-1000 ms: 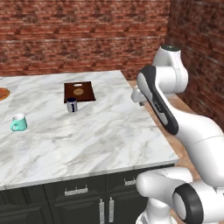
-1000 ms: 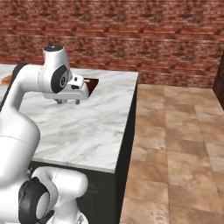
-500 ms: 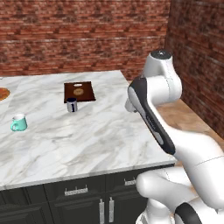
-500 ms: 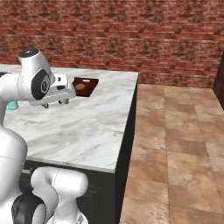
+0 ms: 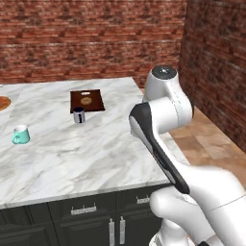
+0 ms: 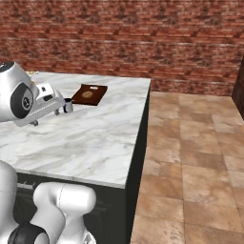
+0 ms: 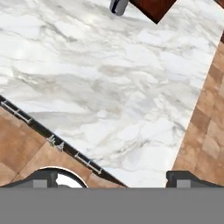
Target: Take the pizza cutter from the drawer on the left and place it on the dining counter for cutting.
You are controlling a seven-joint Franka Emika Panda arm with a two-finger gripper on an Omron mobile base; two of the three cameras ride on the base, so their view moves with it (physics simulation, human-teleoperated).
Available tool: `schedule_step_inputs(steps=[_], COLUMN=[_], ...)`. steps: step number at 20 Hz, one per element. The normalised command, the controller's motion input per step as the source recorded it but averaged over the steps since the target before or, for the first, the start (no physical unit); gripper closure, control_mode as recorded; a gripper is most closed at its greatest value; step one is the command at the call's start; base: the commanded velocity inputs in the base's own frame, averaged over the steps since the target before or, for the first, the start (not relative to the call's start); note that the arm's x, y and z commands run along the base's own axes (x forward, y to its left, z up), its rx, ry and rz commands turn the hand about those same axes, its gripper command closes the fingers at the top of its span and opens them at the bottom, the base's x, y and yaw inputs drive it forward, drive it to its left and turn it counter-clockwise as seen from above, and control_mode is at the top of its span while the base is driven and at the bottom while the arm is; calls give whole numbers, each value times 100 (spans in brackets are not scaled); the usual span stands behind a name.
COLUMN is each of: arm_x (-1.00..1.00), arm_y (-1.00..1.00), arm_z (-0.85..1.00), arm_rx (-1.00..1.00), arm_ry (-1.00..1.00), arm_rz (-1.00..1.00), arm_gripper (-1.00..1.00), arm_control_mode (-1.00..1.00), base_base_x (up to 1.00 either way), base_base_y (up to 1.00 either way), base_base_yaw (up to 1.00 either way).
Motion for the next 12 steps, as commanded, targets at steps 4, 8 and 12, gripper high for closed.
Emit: schedule_step_inputs(steps=[4,8,12], arm_x=[-38,-40,-41], arm_y=[28,33,34], arm_z=[-4,-7,-13], arm_rx=[-8,-12,-13], arm_ry=[0,0,-3], arm_rz=[16,21,25], arm_gripper=[-100,-100,-100], arm_control_mode=[-100,-100,-100], base_base_x=[0,0,0], base_base_y=[0,0,0], base_base_yaw=[0,0,0])
